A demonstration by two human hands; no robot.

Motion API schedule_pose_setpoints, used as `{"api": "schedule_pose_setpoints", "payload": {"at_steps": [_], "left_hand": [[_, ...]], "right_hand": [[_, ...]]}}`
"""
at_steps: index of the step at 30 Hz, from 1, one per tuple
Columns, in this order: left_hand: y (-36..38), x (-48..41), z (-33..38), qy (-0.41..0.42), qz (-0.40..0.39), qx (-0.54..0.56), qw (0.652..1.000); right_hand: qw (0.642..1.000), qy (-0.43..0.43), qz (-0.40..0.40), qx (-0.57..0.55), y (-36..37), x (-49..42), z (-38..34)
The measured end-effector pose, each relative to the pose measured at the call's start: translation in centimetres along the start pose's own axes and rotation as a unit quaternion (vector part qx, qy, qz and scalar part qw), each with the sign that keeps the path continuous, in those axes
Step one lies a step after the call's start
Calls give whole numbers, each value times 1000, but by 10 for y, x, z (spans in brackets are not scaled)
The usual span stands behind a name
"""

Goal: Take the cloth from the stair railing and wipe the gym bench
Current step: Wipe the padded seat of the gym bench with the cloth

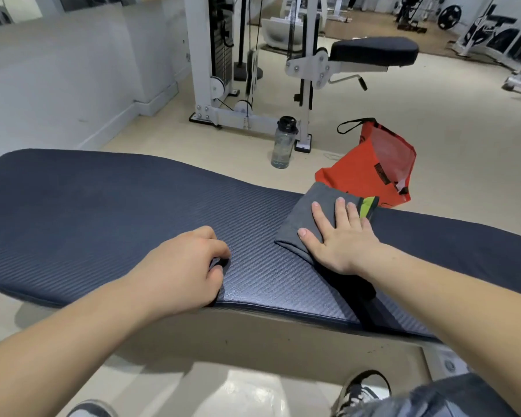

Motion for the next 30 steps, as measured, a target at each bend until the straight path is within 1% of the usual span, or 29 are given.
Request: {"api": "schedule_pose_setpoints", "payload": {"at_steps": [3,7,9,11,13,17,19,21,25,27,29,30], "left_hand": [[-4,7,-12,-13,4,0,1000],[-9,18,-29,-35,8,6,999],[-12,22,-35,-41,10,13,999],[-15,26,-40,-46,17,24,999],[-19,31,-45,-52,25,32,998],[-19,47,-62,-64,32,50,996],[-20,54,-73,-72,36,53,995],[-22,60,-85,-81,44,53,994],[-28,65,-106,-100,47,60,992],[-32,63,-111,-101,51,75,991],[-36,59,-112,-95,64,78,990],[-37,58,-112,-91,70,78,990]], "right_hand": [[1000,-27,3,7,15,19,-26],[990,-126,0,64,40,58,-86],[982,-165,-6,97,44,62,-107],[976,-188,-11,111,31,48,-114],[978,-180,-6,101,8,24,-109],[997,-67,7,23,-24,-18,-101],[999,-33,9,21,-21,-20,-113],[998,-52,12,41,-11,-6,-135],[980,-166,2,113,16,35,-185],[971,-202,-1,127,17,36,-196],[969,-215,12,122,2,19,-197],[972,-204,19,116,-8,7,-193]]}}
Point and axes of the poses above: each hand's wrist, its own x-axis away from the middle knuckle, its own y-axis out of the palm, z = x × y, the point moved 4 cm from there along -x, towards the middle knuckle, and after that the axes turned 14 degrees about -z, right-handed, at the moved point
